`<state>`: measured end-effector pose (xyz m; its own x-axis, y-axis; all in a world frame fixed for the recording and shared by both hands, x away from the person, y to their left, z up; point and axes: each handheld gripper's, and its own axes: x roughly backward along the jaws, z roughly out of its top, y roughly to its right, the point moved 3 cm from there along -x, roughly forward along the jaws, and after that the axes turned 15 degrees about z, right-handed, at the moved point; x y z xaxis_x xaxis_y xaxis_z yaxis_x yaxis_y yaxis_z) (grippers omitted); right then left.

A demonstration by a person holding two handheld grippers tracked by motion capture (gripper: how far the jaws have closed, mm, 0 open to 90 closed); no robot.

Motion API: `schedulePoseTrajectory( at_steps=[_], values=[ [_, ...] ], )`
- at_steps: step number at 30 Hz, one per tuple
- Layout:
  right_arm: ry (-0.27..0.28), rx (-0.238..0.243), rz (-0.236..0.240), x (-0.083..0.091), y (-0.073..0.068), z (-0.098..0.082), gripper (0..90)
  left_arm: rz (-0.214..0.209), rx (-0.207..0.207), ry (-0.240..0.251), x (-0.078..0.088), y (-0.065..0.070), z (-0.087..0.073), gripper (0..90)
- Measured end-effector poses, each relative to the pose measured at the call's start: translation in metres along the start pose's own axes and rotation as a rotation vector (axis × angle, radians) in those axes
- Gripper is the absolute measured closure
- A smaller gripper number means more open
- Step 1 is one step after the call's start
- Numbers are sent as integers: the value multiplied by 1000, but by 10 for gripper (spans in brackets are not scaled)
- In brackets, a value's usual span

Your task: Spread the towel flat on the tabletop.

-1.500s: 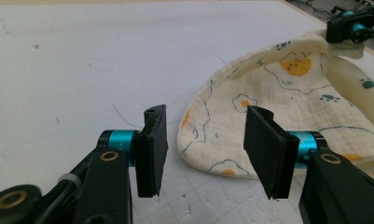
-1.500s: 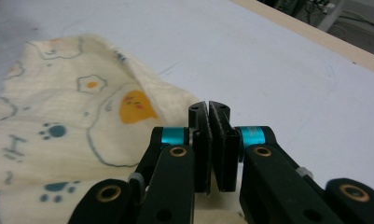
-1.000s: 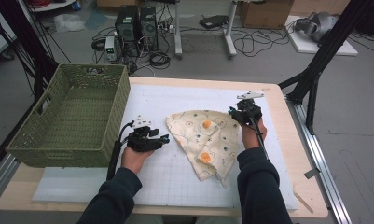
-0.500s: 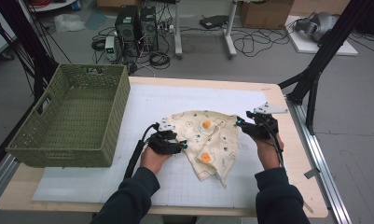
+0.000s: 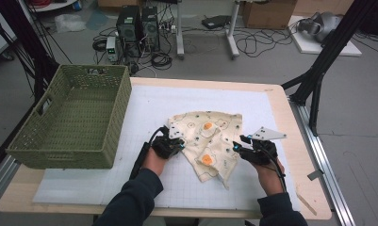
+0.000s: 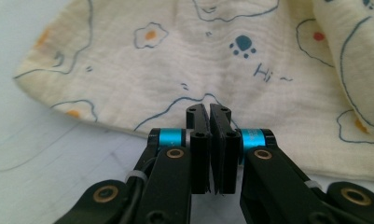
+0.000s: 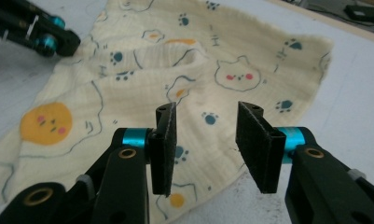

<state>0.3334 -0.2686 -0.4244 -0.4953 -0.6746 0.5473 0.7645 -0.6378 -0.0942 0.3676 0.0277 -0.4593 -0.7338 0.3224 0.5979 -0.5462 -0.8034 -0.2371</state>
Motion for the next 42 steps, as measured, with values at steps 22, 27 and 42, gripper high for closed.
schedulePoseTrajectory(
  at_steps=[22, 27, 42],
  values=[
    [-101, -101, 124, -51, -30, -6, 535, 129, 178, 18, 25, -69, -33, 637],
    [-167, -56, 105, -69, -41, -8, 558, 102, 230, 68, 34, -66, -36, 508],
    [-184, -11, 17, -54, -28, -10, 868, 6, 191, 122, 49, -52, -48, 504]
  ],
)
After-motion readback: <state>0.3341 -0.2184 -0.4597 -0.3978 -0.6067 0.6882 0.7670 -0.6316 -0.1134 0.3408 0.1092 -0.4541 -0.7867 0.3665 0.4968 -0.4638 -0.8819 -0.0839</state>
